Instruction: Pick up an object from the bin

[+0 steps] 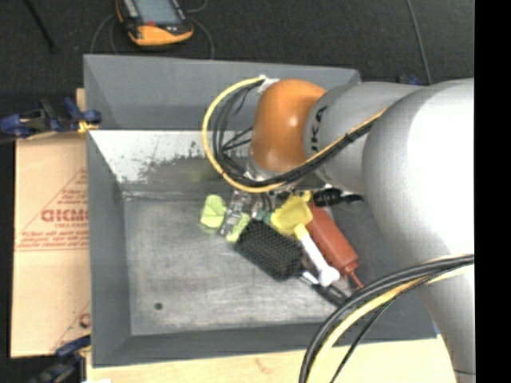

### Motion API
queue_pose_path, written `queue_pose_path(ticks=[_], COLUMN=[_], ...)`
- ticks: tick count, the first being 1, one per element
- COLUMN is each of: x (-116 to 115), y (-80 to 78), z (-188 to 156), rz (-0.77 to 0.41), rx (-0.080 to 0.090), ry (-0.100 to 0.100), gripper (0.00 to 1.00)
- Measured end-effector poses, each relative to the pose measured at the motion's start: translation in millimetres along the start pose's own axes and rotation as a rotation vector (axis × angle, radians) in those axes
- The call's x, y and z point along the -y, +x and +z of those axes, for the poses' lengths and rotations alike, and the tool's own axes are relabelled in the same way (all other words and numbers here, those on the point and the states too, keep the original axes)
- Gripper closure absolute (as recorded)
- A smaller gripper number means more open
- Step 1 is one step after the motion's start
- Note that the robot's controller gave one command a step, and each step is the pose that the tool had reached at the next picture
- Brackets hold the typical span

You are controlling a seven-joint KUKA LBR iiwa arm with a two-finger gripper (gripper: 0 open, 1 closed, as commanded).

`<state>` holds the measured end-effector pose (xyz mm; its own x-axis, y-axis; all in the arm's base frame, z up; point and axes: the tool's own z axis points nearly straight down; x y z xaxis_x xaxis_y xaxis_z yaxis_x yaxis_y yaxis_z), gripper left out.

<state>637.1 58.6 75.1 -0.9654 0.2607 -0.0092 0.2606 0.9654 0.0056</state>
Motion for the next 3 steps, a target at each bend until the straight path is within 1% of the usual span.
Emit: queue_pose_path(ticks=[1, 2, 3], x=[0, -2, -15], y=[4.7, 7.5, 18.5], z=[-4, -25, -8], rz=[0.047, 0.225, -0.762], rx=[-0.002, -0.005, -0.007], ry=[0.002, 0.005, 0.001], gripper=[1.0, 1.0, 1.0])
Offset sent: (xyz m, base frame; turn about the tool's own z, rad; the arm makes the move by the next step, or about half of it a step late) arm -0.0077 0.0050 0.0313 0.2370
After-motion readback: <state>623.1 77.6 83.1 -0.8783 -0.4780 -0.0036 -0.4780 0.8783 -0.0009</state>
